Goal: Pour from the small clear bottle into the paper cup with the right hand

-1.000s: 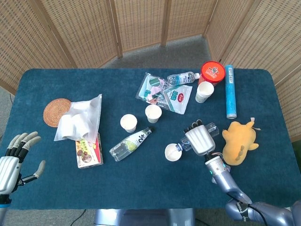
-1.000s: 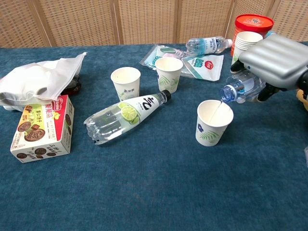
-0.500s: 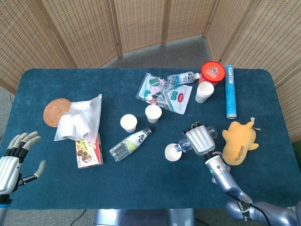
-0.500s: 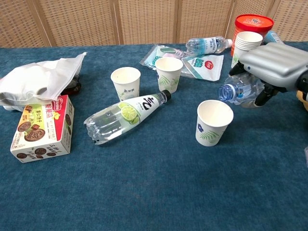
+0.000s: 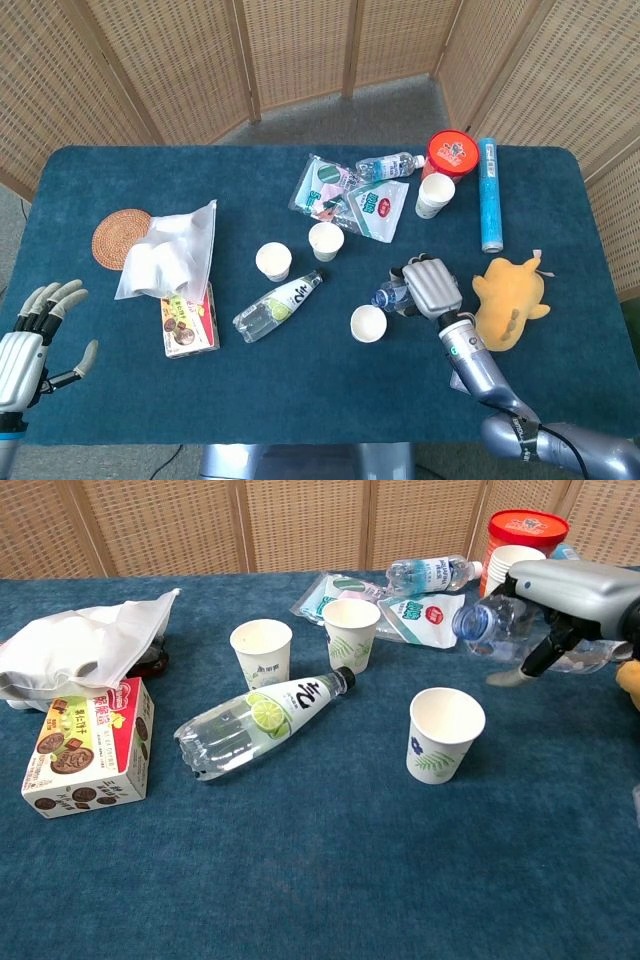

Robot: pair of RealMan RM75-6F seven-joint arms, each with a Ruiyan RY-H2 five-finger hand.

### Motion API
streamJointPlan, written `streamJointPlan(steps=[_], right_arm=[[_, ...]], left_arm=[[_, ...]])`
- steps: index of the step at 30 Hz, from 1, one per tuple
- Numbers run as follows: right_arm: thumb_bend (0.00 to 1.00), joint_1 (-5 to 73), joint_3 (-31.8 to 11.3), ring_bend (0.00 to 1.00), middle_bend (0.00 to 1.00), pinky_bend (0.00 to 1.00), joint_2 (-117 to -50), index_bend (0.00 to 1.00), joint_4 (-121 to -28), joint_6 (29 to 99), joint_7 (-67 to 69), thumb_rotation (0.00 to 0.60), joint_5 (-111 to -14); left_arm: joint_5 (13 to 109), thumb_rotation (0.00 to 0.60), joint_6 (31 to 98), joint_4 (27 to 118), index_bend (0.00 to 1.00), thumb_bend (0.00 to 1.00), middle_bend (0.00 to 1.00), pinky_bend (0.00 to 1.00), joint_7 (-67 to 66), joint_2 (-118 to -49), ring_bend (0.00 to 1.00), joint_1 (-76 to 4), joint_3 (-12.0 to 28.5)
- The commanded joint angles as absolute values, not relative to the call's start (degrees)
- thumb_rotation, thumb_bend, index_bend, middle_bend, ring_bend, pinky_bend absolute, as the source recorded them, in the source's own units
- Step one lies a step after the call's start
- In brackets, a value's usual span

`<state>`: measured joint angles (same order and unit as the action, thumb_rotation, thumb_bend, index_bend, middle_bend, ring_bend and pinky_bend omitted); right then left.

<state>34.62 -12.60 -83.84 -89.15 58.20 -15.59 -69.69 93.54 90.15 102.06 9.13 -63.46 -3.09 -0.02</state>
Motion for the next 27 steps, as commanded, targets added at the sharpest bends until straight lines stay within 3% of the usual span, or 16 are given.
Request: streamJointPlan(steps=[1,17,27], right_arm=[[0.25,34.98,-15.61,0.47,0.68,0.38,-82.17,0.64,-91.27,54.56,-6.19,0.600,-65.82],[0.24,37.19,-21.76,0.45,0.66,0.35,-82.65,0.62,-87.50,45.85,18.42,0.600,-61.39],[0.26,38.40,-23.06,0.43,0.65,0.30,-85.43,0.61,-82.12,43.05,28.30,0.600,-62.31]], left_arm=[[93.49,0.307,90.00,102.09,0.14,0.46,0.13,0.00,9.20,-63.64,0.00,-3.14,-0.08],[93.23,0.306,89.80,102.61,0.14,0.46,0.13,0.00,8.42,-63.47,0.00,-3.04,-0.16],[92.91,0.309,89.45,103.25,0.14,0.46,0.13,0.00,7.81,-63.12,0.00,-3.14,-0.10]])
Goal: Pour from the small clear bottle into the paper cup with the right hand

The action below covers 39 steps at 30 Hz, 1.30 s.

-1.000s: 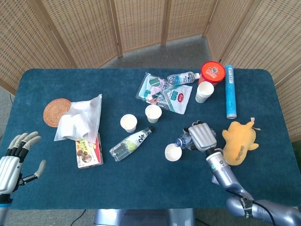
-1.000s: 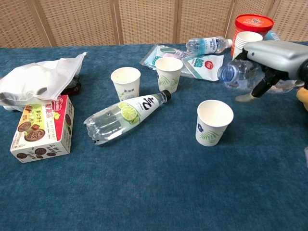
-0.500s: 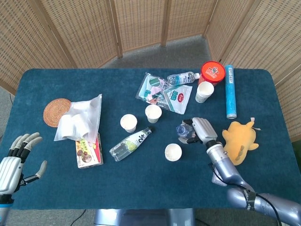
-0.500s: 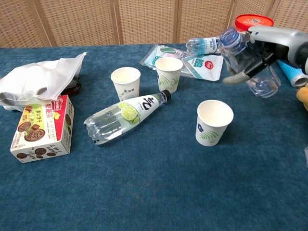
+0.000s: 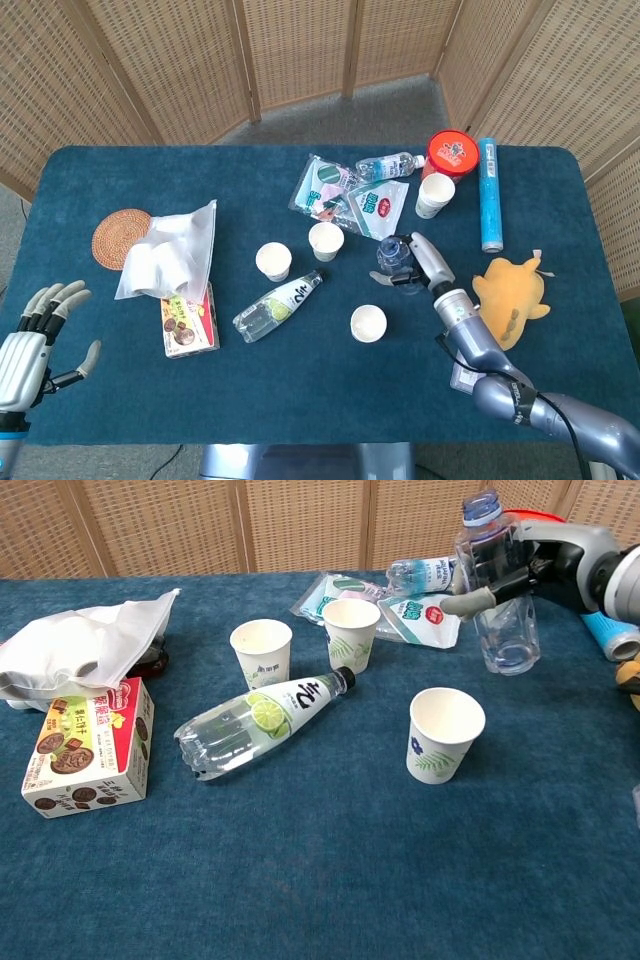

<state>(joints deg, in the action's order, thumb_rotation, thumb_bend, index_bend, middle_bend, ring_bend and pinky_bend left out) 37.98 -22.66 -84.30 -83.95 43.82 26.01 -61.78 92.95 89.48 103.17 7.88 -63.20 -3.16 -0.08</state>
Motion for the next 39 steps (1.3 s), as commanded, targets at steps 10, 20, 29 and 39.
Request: streamJointPlan(steps=[10,20,29,39], right_arm=[[0.25,39.35,-23.07,0.42,0.63,0.27,-87.96,0.61,-76.42,41.38,36.46,0.600,-65.56],[0.24,40.18,-22.46,0.38,0.60,0.23,-89.72,0.60,-70.87,40.17,44.95,0.600,-69.45],[0.23,41.06,-21.58,0.35,0.58,0.18,-90.90,0.59,-66.34,39.08,51.70,0.600,-72.09],[0.22,41.20,-20.07,0.31,0.54,0.11,-90.38,0.51,-64.30,39.76,58.07,0.600,-75.43]], left_arm=[[92.67,0.311,89.59,103.93,0.14,0.46,0.13,0.00,7.27,-62.58,0.00,-2.95,-0.04],[92.75,0.307,90.04,104.59,0.14,0.46,0.13,0.00,6.85,-62.03,0.00,-2.71,0.06],[92.92,0.308,90.41,105.13,0.14,0.46,0.13,0.00,6.42,-61.63,0.00,-2.52,0.13],[93.25,0.310,90.66,105.87,0.14,0.46,0.13,0.00,5.68,-61.41,0.00,-2.43,0.21]])
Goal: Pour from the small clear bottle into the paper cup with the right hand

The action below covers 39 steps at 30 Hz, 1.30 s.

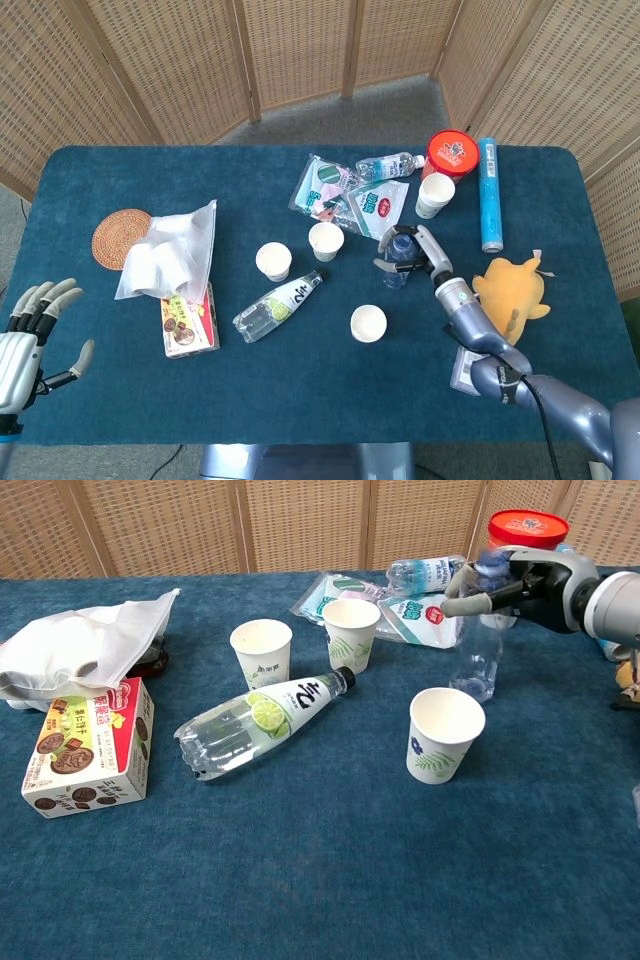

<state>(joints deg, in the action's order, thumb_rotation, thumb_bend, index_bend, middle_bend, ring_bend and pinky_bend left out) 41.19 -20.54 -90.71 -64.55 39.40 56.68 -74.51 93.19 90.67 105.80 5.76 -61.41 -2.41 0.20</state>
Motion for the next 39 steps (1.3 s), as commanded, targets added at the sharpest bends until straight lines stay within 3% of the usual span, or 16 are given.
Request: streamJointPlan(steps=[1,12,18,23,39], right_arm=[[0.22,41.21,-19.89,0.31,0.53,0.11,-90.24,0.50,-64.14,40.11,58.68,0.600,-75.92],[0.22,41.15,-18.54,0.30,0.53,0.10,-88.29,0.47,-65.71,42.11,59.32,0.600,-77.22],[0.22,41.16,-18.11,0.27,0.45,0.00,-86.05,0.33,-68.83,42.49,58.09,0.600,-77.19],[0.22,40.81,-18.11,0.21,0.38,0.00,-83.88,0.24,-72.29,43.55,56.45,0.600,-76.91],[0.21,38.66,-22.31,0.11,0.35,0.00,-76.79,0.26,-84.39,50.41,49.59,0.600,-72.06]], left_arm=[[93.32,0.308,90.69,105.94,0.14,0.46,0.13,0.00,5.59,-61.41,0.00,-2.45,0.24],[93.89,0.307,90.76,106.14,0.14,0.46,0.13,0.00,5.46,-61.46,0.00,-2.64,0.38],[94.26,0.307,90.73,105.88,0.14,0.46,0.13,0.00,5.75,-61.60,0.00,-2.80,0.39],[94.51,0.310,90.89,105.65,0.14,0.46,0.13,0.00,6.12,-61.62,0.00,-2.82,0.39],[94.74,0.305,91.39,104.09,0.13,0.46,0.12,0.00,8.40,-61.67,0.00,-2.68,0.21]])
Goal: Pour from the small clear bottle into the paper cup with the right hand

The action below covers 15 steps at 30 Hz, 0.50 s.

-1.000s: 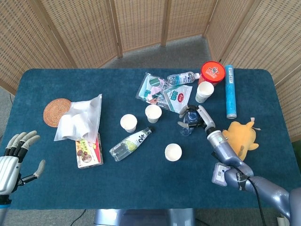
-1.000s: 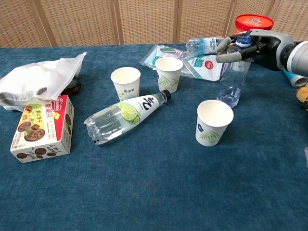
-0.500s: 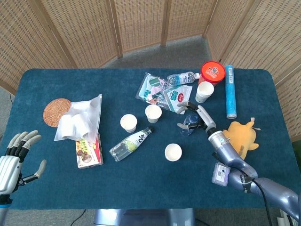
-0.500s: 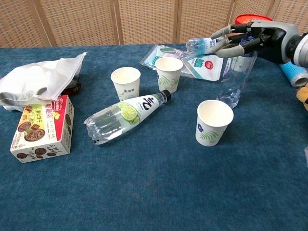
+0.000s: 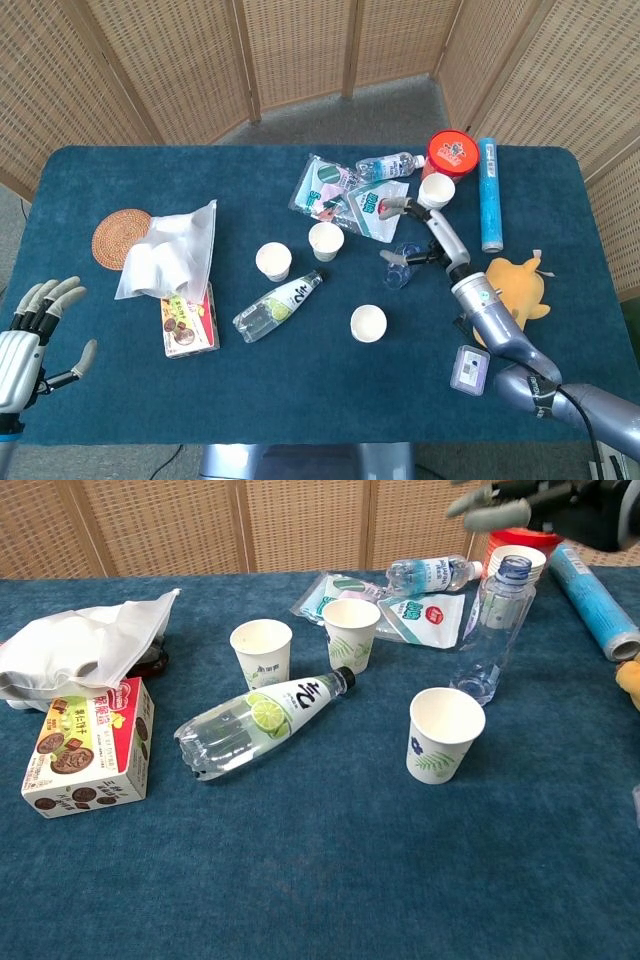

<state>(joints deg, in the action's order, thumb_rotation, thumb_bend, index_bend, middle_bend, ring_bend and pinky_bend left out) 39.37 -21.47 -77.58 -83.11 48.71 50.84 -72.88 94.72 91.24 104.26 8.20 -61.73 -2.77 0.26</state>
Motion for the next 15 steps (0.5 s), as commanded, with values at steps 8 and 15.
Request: streamJointPlan(steps=[8,15], right_arm=[[0.26,34.65,-21.74,0.11,0.36,0.00,-74.09,0.35,-88.13,57.71,43.61,0.600,-72.22],[0.29,29.88,-18.93,0.12,0.37,0.00,-71.81,0.40,-89.98,64.84,35.88,0.600,-74.08]], left_arm=[[94.61,0.312,91.97,102.95,0.13,0.46,0.12,0.00,9.56,-61.62,0.00,-2.09,-0.16],[94.30,0.308,91.52,102.12,0.13,0.46,0.12,0.00,10.46,-61.52,0.00,-2.07,-0.40]])
